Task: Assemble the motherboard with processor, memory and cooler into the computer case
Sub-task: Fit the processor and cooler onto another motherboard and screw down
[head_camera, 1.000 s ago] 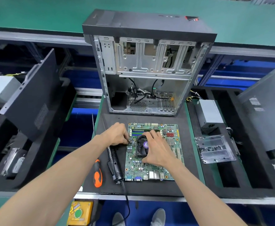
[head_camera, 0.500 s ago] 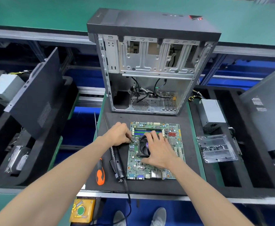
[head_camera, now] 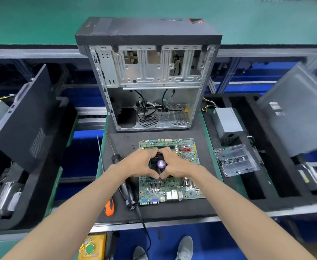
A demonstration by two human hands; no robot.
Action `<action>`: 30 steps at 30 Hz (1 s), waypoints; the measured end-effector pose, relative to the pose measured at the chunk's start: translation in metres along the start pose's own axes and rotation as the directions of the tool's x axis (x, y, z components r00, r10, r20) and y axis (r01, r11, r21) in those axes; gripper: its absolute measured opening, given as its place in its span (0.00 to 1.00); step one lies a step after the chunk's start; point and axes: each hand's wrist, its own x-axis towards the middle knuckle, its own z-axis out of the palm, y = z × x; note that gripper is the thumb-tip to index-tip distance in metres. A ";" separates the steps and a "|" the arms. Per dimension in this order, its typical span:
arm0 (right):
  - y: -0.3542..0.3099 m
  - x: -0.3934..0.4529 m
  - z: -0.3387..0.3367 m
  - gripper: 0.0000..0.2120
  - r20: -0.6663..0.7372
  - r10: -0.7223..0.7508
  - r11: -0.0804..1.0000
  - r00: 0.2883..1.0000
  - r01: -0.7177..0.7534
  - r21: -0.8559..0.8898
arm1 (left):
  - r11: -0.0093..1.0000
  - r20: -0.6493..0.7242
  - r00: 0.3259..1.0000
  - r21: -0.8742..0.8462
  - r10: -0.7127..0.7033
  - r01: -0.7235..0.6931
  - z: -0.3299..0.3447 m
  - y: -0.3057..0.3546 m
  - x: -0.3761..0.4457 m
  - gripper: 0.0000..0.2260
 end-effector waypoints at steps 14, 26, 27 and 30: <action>0.034 -0.022 -0.015 0.48 -0.140 0.073 0.996 0.987 -0.064 0.065 | 0.986 0.109 0.994 0.164 -0.007 -0.011 -0.006 0.004 0.007 0.34; 0.032 -0.024 -0.016 0.49 -0.124 0.072 0.997 0.990 -0.066 0.050 | 0.971 0.098 0.995 0.239 -0.003 -0.020 -0.011 0.017 0.006 0.25; 0.032 -0.023 -0.017 0.49 -0.113 0.072 0.997 0.991 -0.067 0.046 | 0.971 0.096 0.995 0.239 -0.006 -0.017 -0.011 0.017 0.006 0.25; 0.030 -0.021 -0.021 0.48 -0.091 0.066 0.998 0.994 -0.064 0.018 | 0.970 0.080 0.996 0.242 -0.028 0.008 -0.010 0.020 0.005 0.25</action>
